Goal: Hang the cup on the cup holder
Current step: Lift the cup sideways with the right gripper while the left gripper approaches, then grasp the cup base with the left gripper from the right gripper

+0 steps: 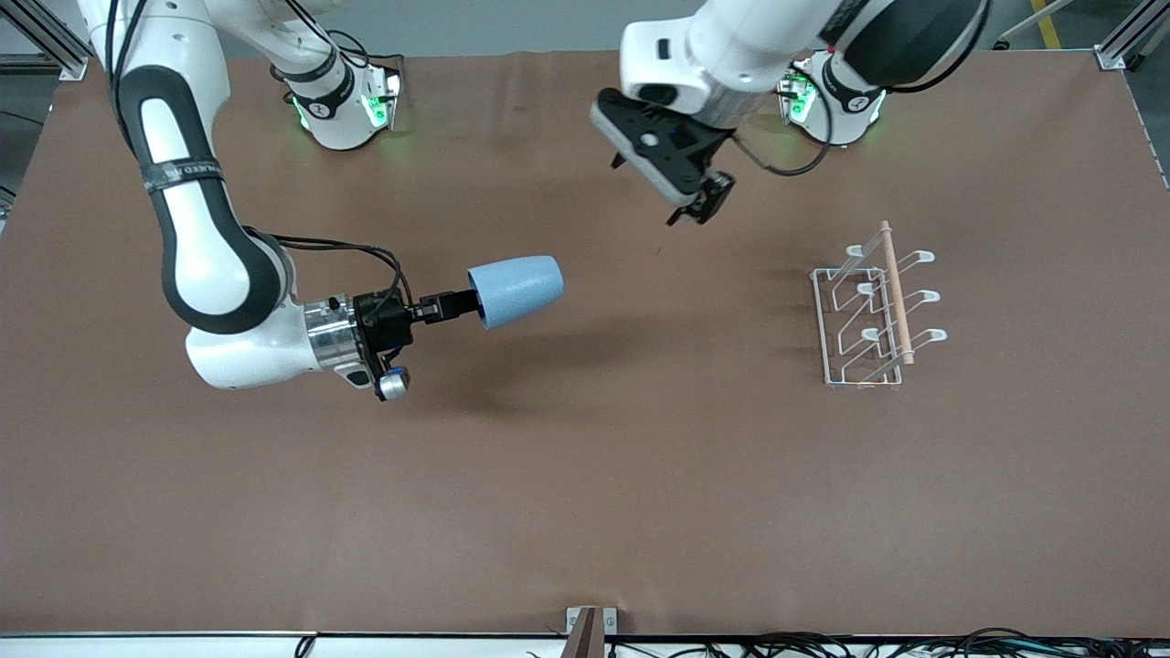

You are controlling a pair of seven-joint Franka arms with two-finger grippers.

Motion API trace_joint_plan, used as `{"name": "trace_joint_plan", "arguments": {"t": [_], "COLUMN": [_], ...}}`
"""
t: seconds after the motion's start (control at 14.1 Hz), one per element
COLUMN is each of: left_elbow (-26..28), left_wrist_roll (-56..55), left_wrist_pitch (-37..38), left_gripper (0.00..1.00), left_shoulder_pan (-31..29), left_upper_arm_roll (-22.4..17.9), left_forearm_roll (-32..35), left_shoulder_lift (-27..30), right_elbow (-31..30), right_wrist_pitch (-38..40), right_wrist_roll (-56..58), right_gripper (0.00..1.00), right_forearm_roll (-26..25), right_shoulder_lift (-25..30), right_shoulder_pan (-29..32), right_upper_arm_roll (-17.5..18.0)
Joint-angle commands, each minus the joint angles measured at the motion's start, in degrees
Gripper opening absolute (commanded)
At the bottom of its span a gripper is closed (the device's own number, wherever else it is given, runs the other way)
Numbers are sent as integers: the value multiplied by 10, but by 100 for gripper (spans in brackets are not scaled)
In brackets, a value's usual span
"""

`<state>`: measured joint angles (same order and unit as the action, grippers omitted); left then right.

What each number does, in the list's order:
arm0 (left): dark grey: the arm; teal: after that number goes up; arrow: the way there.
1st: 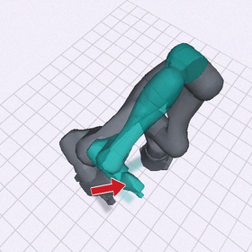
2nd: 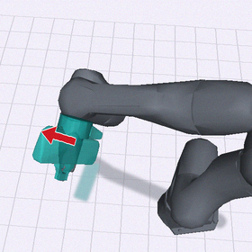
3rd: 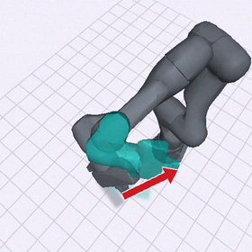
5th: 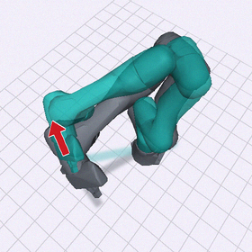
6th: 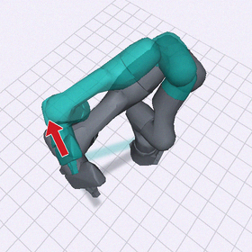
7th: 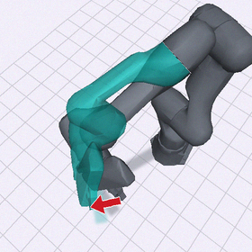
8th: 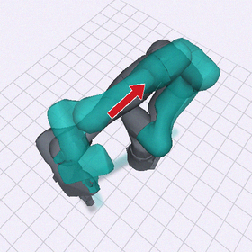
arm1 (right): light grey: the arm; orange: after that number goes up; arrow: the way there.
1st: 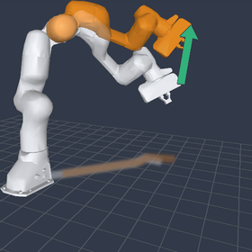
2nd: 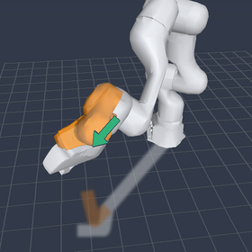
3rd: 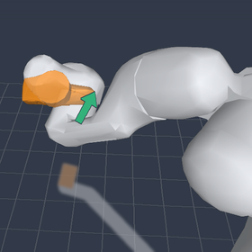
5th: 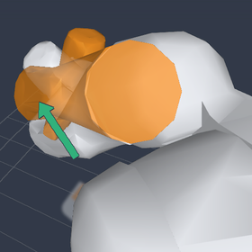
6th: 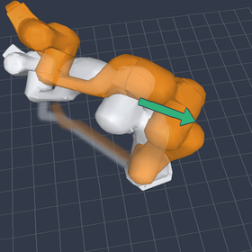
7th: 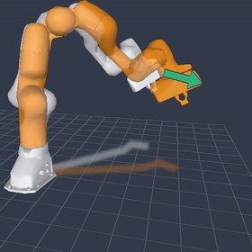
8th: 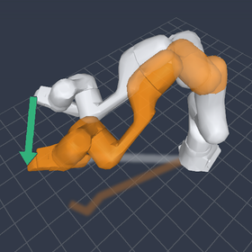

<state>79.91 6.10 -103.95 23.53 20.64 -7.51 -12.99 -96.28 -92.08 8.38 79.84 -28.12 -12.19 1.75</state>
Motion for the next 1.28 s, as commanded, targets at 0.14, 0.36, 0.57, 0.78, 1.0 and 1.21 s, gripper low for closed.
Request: {"name": "trace_joint_plan", "arguments": {"t": [0.14,0.36,0.57,0.78,1.0,1.21], "left_elbow": [-49,-56,-73,-73,-73,-71], "left_wrist_roll": [29,47,74,116,117,117], "left_wrist_pitch": [-107,-143,-144,-185,-210,-217], "left_gripper": [100,100,100,100,100,100], "left_shoulder_pan": [56,71,83,82,84,88], "left_upper_arm_roll": [-1,-2,-7,-7,-7,-6], "left_forearm_roll": [53,81,100,100,100,100], "left_shoulder_lift": [-80,-106,-124,-144,-164,-172], "right_elbow": [4,9,8,8,8,8], "right_wrist_pitch": [16,38,39,40,40,41], "right_wrist_roll": [-2,1,1,1,1,1], "right_gripper": [2,2,4,4,5,5], "right_forearm_roll": [16,16,16,16,16,15], "right_shoulder_lift": [-6,-21,-21,-22,-22,-22], "right_shoulder_pan": [-2,2,2,3,3,4], "right_upper_arm_roll": [-1,-1,-2,-2,-2,-2]}}
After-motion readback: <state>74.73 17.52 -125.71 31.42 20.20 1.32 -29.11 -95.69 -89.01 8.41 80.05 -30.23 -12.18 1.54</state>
